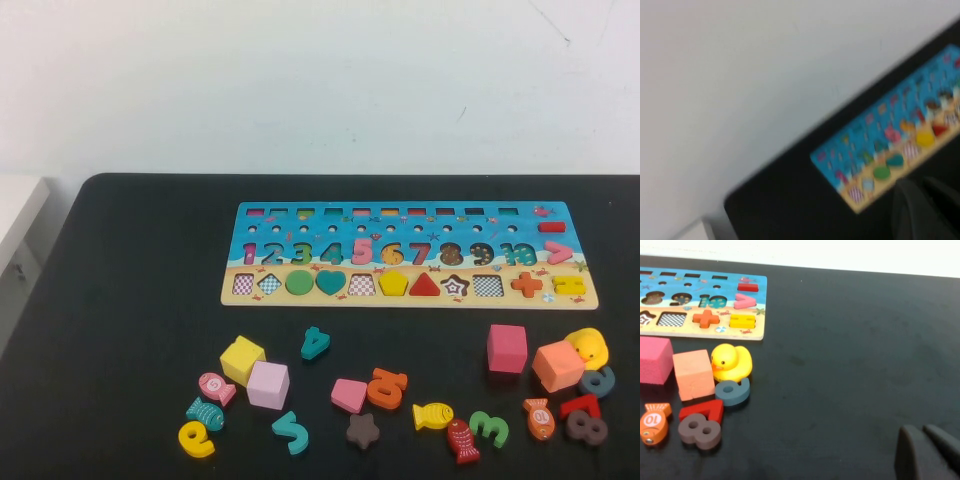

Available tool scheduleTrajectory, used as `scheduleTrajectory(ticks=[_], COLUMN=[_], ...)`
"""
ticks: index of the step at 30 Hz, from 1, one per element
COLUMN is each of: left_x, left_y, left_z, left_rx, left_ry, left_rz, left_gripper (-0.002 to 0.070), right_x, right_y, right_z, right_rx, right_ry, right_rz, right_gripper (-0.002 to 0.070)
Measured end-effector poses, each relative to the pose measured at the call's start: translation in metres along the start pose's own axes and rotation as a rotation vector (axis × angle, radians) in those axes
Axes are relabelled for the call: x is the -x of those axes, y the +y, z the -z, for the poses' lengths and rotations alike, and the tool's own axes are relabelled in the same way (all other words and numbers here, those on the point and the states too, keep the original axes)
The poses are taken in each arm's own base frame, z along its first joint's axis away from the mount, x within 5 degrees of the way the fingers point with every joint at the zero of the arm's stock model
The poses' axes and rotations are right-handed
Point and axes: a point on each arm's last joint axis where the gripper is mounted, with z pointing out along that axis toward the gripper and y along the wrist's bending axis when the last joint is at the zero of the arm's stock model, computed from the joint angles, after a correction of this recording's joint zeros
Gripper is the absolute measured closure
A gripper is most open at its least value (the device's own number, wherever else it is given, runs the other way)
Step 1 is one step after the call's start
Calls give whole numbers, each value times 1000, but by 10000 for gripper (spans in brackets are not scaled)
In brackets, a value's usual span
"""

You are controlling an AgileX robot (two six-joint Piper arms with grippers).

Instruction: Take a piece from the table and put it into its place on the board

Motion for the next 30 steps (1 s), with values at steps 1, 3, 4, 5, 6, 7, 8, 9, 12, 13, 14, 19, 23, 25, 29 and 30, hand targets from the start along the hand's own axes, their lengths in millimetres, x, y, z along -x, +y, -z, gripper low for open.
scheduleTrajectory(ticks=[1, 3, 4, 5, 6, 7, 8, 9, 12, 13, 14, 19, 23, 25, 29, 30], left_x=[-10, -28, -36, -42, -48, -53, -57, -60, -67, -67, -67, -69, -70, -72, -83, -86], left_y=[-4, -10, -12, -14, -16, -18, -20, -22, -25, -25, -26, -31, -30, -29, -22, -21], left_z=[-3, -10, -11, -9, -9, -9, -9, -9, -12, -13, -15, -19, -7, 5, 50, 62], left_rx=[-10, -24, -30, -33, -44, -51, -61, -68, -86, -90, -93, -121, -128, -121, -94, -90], left_ry=[33, 91, 108, 113, 127, 138, 146, 160, 199, 204, 208, 220, 188, 159, 38, 6], left_rz=[-7, -18, -17, -8, 6, 16, 24, 29, 34, 34, 34, 35, 43, 50, 71, 79], left_gripper=[676, 676, 676, 676, 676, 676, 676, 676, 676, 676, 676, 676, 676, 676, 676, 676], right_x=[0, 0, 0, 0, 0, 0, 0, 0, 0, 0, 0, 0, 0, 0, 0, 0], right_y=[0, 0, 0, 0, 0, 0, 0, 0, 0, 0, 0, 0, 0, 0, 0, 0], right_z=[0, 0, 0, 0, 0, 0, 0, 0, 0, 0, 0, 0, 0, 0, 0, 0], right_rx=[0, 0, 0, 0, 0, 0, 0, 0, 0, 0, 0, 0, 0, 0, 0, 0], right_ry=[0, 0, 0, 0, 0, 0, 0, 0, 0, 0, 0, 0, 0, 0, 0, 0], right_rz=[0, 0, 0, 0, 0, 0, 0, 0, 0, 0, 0, 0, 0, 0, 0, 0], right_gripper=[657, 657, 657, 657, 657, 658, 657, 657, 658, 657, 658, 658, 657, 657, 657, 657])
